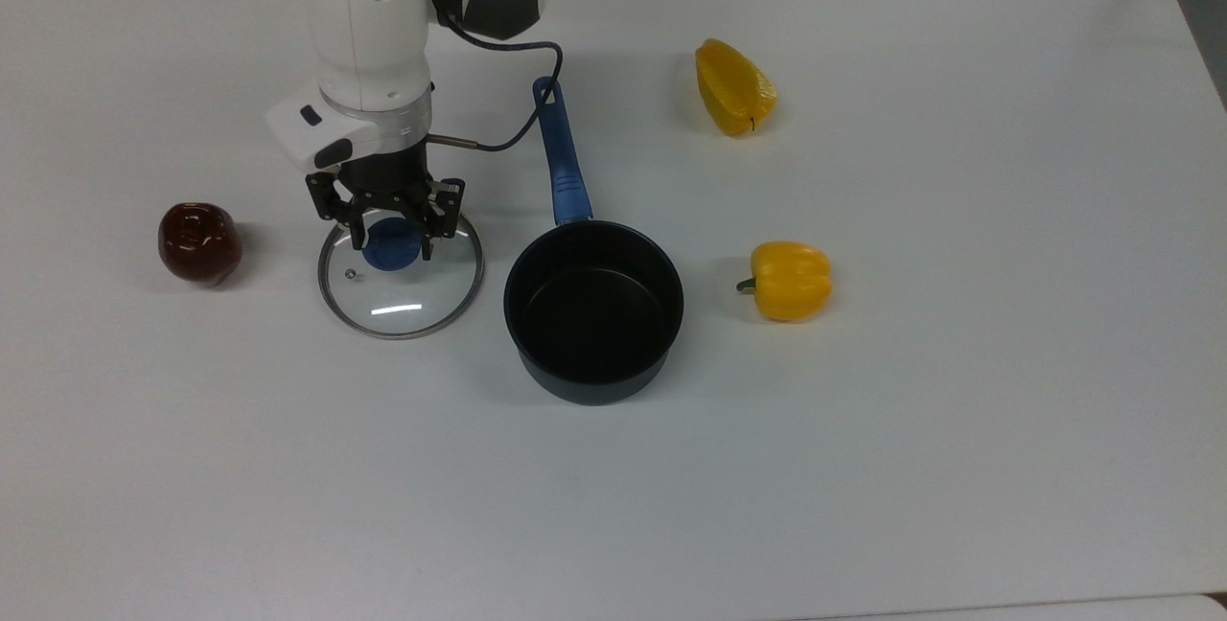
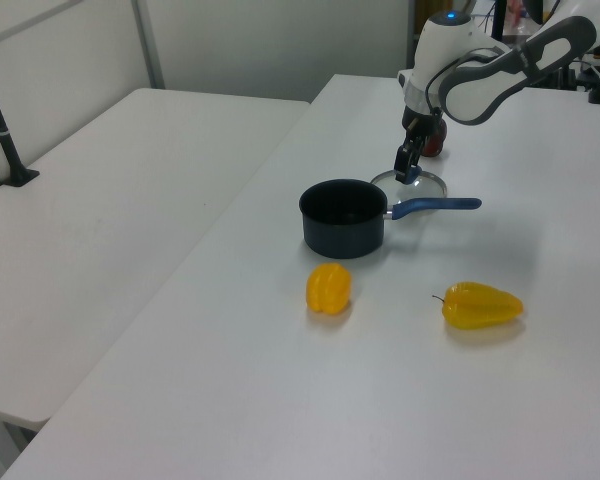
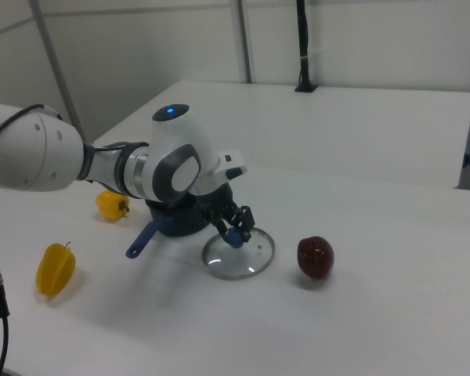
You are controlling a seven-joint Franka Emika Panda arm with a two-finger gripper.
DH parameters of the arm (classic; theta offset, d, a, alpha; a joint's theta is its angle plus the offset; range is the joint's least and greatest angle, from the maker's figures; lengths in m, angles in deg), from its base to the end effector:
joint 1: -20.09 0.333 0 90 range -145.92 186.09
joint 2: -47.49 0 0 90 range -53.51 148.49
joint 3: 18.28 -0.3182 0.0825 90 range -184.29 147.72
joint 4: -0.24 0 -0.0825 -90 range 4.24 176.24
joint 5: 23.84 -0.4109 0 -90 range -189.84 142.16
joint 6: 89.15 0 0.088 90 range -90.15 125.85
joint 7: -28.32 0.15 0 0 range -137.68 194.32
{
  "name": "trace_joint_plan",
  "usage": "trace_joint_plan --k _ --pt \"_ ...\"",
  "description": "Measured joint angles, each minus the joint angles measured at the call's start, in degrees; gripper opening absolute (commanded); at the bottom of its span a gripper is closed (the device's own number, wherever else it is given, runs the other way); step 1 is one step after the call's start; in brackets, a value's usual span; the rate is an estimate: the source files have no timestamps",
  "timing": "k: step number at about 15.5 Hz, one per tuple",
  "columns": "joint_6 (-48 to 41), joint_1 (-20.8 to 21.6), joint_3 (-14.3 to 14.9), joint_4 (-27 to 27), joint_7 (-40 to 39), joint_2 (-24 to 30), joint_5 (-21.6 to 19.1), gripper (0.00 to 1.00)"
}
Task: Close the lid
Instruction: 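Close the gripper on the blue knob of the lid, then lift the glass lid up off the table by its knob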
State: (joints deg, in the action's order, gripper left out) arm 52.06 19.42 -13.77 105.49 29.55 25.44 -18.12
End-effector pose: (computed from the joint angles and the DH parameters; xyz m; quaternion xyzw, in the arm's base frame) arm 0.6916 -0.0625 0.2901 0.9913 -0.0160 0.1193 0.0542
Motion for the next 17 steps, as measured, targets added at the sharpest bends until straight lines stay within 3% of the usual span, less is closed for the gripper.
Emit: trace_joint_plan --k 9,14,17 --pt "-1.57 -0.16 0.01 0.01 2.29 0.0 0.0 0.73" --pt "-2.26 -0.23 0.01 -0.03 3.19 0.01 0.0 0.44" --pt "-2.26 -0.62 0.01 -1.28 3.69 0.08 0.0 0.38"
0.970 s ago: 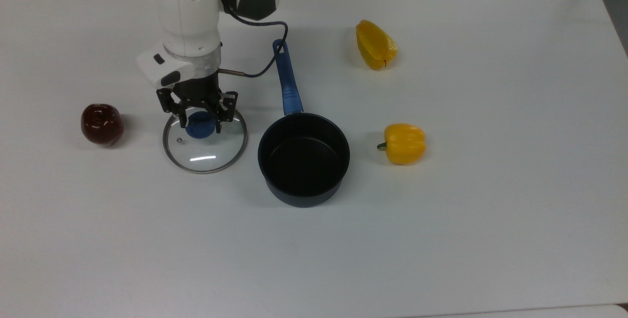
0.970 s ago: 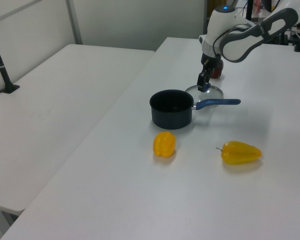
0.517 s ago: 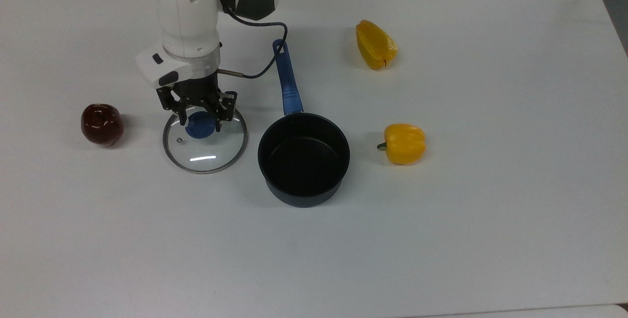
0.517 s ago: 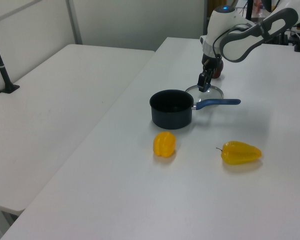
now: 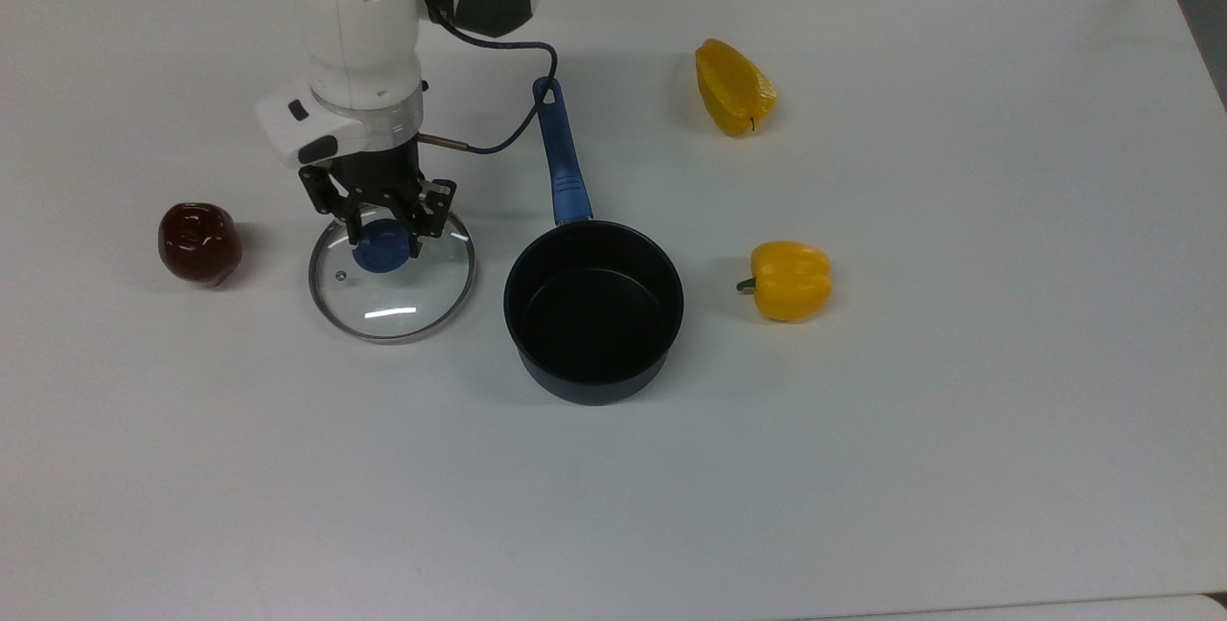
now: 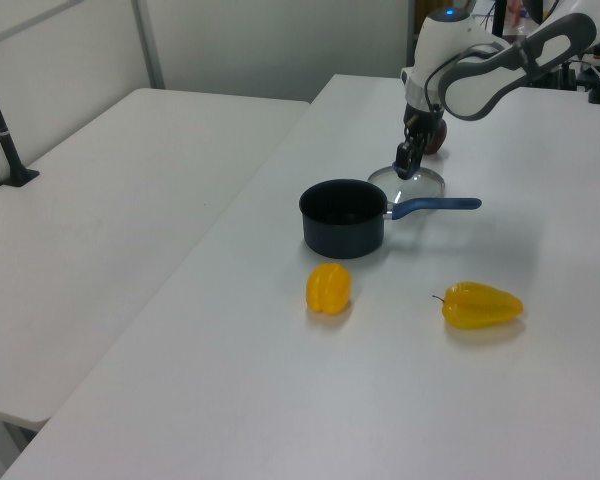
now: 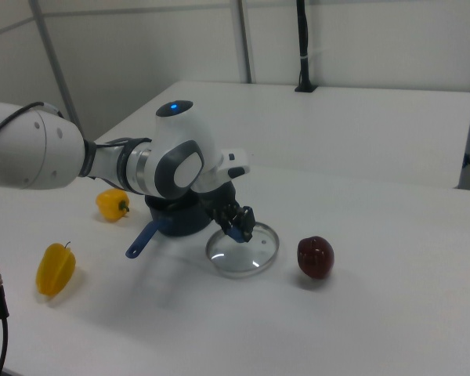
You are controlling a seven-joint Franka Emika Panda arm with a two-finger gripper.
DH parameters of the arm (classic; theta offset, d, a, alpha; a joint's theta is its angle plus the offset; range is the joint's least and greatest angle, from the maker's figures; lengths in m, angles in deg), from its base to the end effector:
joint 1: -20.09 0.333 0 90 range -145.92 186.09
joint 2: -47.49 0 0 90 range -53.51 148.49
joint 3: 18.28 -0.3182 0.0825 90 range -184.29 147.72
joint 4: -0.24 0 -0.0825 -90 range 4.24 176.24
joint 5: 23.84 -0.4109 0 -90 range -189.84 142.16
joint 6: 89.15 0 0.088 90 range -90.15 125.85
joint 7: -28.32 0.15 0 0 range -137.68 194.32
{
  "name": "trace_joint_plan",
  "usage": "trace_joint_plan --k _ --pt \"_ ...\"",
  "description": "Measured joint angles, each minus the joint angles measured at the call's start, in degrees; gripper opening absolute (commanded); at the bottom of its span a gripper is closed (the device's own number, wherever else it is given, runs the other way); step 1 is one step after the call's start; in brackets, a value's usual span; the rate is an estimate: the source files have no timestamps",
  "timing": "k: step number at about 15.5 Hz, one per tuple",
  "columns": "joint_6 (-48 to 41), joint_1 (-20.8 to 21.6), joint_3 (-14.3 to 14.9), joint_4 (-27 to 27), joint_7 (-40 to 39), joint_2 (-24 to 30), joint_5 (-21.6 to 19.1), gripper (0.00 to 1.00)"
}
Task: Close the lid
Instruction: 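Lift the glass lid up off the table by its knob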
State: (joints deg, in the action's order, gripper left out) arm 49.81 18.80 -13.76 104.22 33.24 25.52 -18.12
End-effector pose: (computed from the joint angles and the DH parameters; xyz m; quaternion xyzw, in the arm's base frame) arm 0.6927 -0.0708 0.2974 0.9907 -0.0547 0.1129 0.0520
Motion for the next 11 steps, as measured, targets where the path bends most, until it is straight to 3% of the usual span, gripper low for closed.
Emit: trace_joint_plan --k 4,11 --pt "-1.92 -0.28 0.01 -3.96 0.02 0.19 0.0 0.39" --pt "-20.4 2.49 -0.87 -18.78 -0.07 0.3 0.07 0.39"
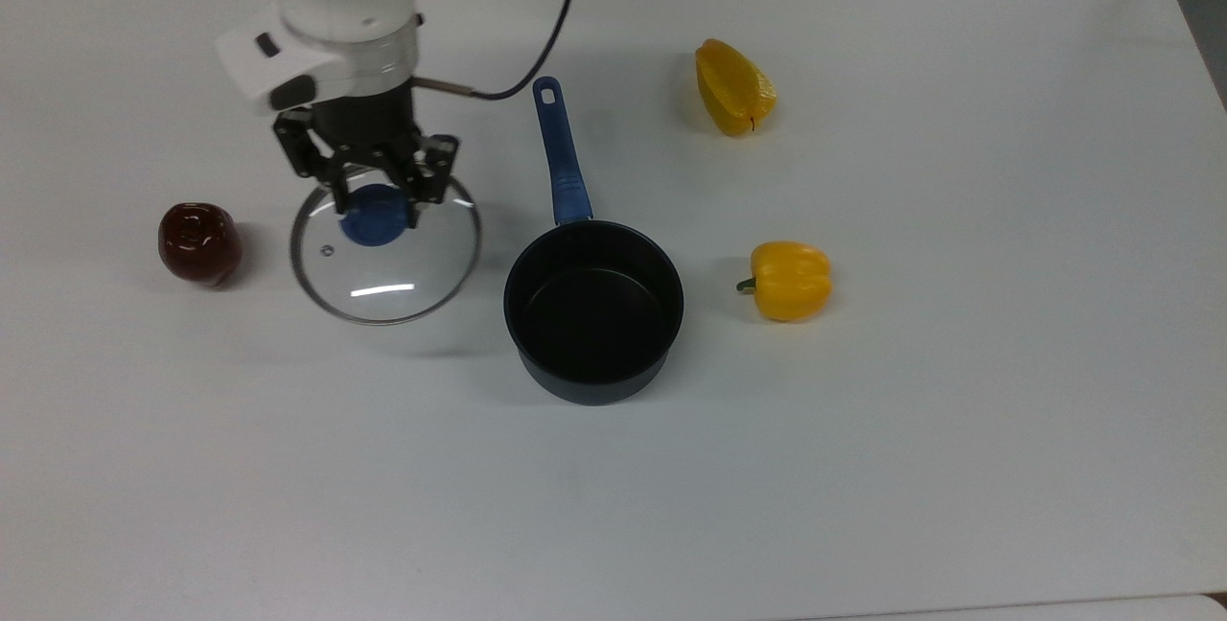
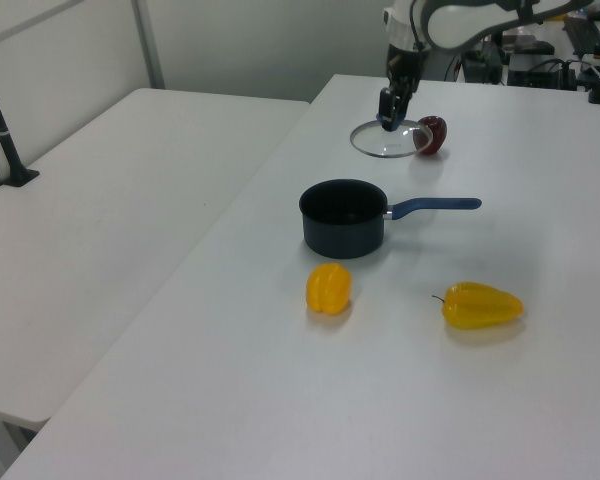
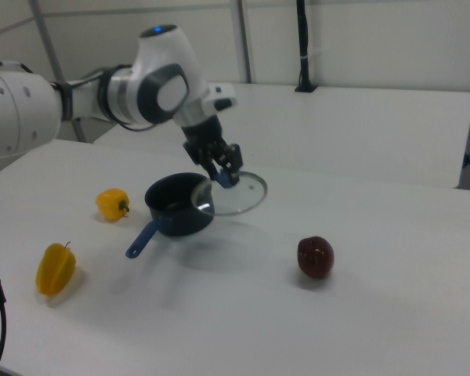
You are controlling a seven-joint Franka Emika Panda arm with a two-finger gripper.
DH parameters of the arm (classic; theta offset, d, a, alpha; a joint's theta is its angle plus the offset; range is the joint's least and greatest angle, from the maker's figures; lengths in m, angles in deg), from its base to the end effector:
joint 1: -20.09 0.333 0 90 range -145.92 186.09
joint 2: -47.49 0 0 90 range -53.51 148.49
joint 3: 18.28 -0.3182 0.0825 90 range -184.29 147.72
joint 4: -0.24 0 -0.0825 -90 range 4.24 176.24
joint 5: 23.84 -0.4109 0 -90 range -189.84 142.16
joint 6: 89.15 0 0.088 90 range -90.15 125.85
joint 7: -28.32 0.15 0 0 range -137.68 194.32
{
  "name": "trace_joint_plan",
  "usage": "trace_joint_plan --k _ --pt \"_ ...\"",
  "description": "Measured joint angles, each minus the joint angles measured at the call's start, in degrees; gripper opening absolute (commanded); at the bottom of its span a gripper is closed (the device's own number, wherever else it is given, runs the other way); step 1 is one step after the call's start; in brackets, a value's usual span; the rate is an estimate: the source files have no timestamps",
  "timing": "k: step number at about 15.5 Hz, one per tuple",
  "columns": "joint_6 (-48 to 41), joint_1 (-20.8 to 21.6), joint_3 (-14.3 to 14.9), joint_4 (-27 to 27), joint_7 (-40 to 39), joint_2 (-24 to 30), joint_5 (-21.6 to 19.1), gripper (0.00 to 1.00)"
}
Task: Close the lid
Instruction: 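Lift the glass lid up off the table by its knob, then carry the lid over the saucepan and lower it onto the rim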
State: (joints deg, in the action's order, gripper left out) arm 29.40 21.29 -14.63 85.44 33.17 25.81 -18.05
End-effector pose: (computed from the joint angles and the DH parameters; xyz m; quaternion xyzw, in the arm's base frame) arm 0.7272 -0.0346 0.4299 0.9923 -0.0403 0.1030 0.0559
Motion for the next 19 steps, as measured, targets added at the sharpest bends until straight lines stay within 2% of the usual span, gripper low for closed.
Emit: trace_joint_plan --k 2,5,7,12,14,19 --pt "-1.8 3.29 -0.24 -2.0 -0.05 0.0 0.94 0.39" --pt "-2.02 8.93 -0.37 -2.26 0.03 -0.27 3.51 0.39" --pt "-2.02 10.63 -0.39 -2.25 -0.47 -0.9 3.81 0.39" --pt "0.4 11.62 -0.41 -2.26 -2.25 -2.91 3.67 0.39" --pt "2.44 11.69 -0.51 -2.26 -2.27 -3.63 2.38 0.39" --pt "2.56 11.76 -0.83 -2.24 -2.28 -4.92 1.6 0.39"
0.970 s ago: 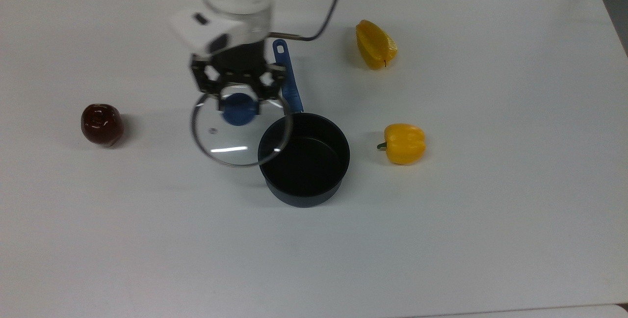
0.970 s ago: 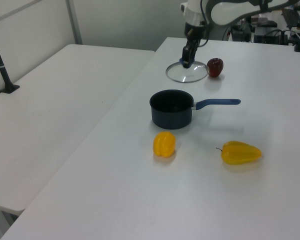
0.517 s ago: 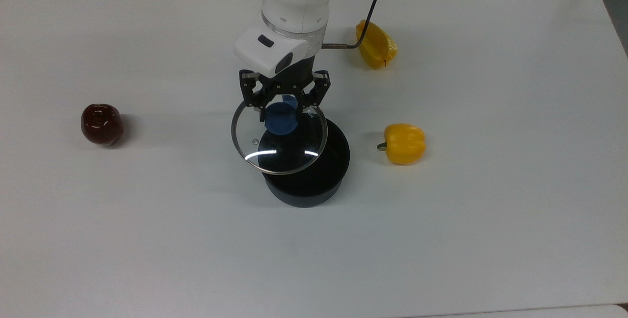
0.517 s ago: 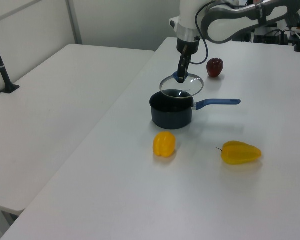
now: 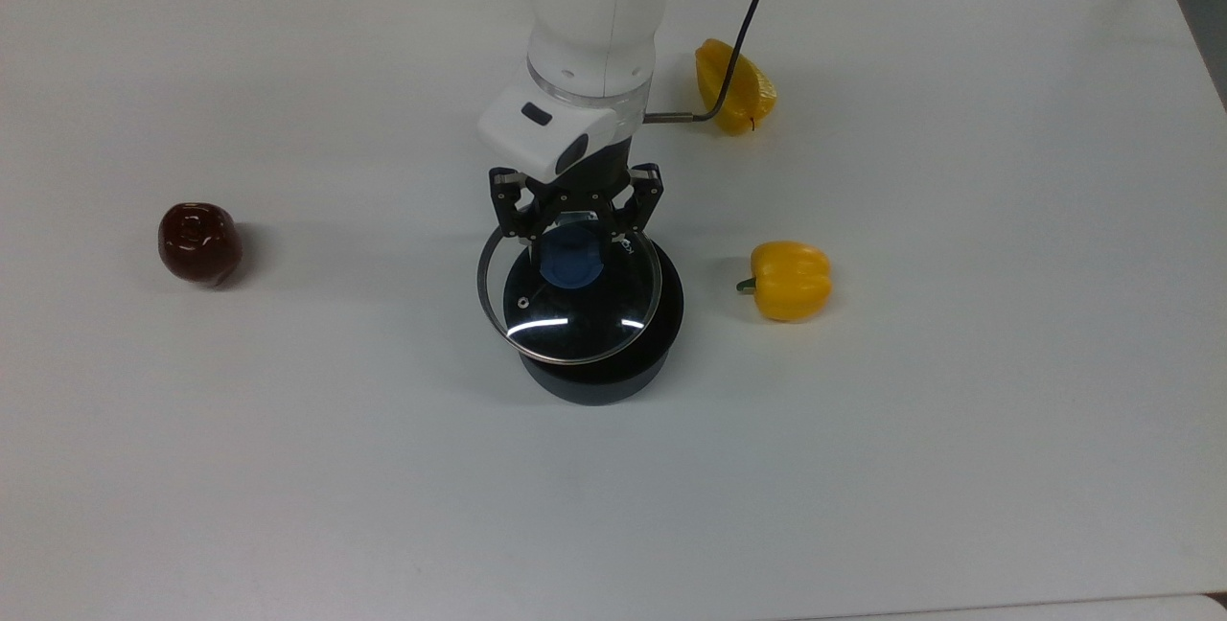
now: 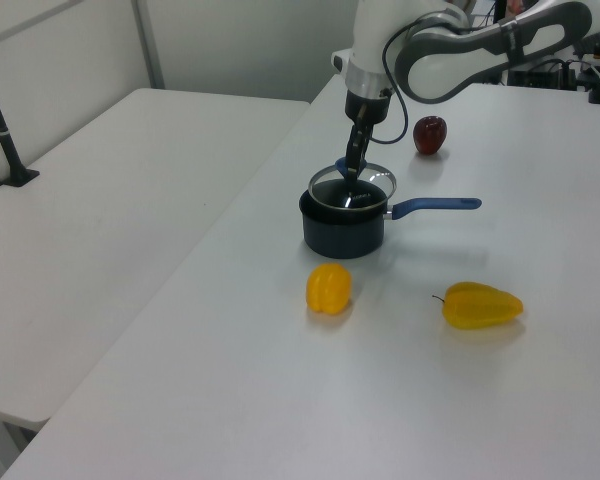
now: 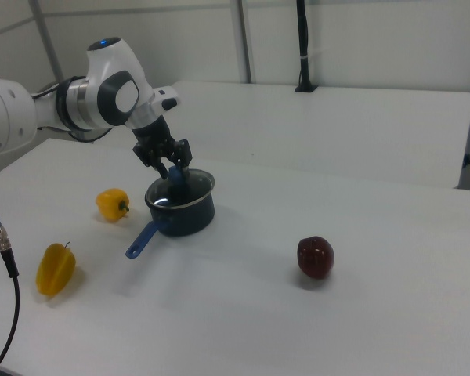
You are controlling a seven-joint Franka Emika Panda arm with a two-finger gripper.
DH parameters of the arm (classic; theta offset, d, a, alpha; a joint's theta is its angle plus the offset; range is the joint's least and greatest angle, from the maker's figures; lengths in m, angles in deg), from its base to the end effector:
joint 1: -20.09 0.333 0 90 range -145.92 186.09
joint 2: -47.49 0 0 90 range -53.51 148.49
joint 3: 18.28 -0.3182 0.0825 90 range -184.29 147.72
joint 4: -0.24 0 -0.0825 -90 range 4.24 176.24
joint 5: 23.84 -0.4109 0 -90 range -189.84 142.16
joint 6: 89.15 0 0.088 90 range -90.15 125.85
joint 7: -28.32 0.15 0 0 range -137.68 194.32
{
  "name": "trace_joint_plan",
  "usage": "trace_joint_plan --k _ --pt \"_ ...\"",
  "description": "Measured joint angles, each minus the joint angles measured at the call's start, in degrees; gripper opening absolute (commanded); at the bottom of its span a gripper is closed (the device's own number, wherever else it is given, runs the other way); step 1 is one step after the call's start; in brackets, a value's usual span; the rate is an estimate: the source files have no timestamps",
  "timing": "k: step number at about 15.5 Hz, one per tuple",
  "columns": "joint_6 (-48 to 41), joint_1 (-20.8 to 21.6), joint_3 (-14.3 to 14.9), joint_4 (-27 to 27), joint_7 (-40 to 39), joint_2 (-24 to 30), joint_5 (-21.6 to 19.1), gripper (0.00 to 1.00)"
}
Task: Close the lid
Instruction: 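Carry the lid over the saucepan and lower it onto the rim, then open the gripper to release the knob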
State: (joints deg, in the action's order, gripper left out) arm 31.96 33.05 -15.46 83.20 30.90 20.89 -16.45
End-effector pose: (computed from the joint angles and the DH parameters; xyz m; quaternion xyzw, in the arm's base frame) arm 0.7368 0.1262 0.3926 0.9878 0.0966 0.1075 0.0574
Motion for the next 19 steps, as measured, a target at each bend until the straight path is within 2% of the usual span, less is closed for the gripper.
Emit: trace_joint_plan --k 5,16,17,18,19 --pt "3.79 0.05 -0.28 0.03 0.0 -1.19 -0.01 0.39" --pt "3.98 1.1 -0.78 1.17 0.0 -1.27 -0.01 0.41" --pt "3.99 1.11 -0.78 1.17 0.0 -1.26 -0.01 0.44" --pt "3.99 1.1 -0.78 1.18 0.0 -1.27 -0.01 0.51" --pt "4.0 1.1 -0.78 1.18 0.0 -1.27 -0.01 0.83"
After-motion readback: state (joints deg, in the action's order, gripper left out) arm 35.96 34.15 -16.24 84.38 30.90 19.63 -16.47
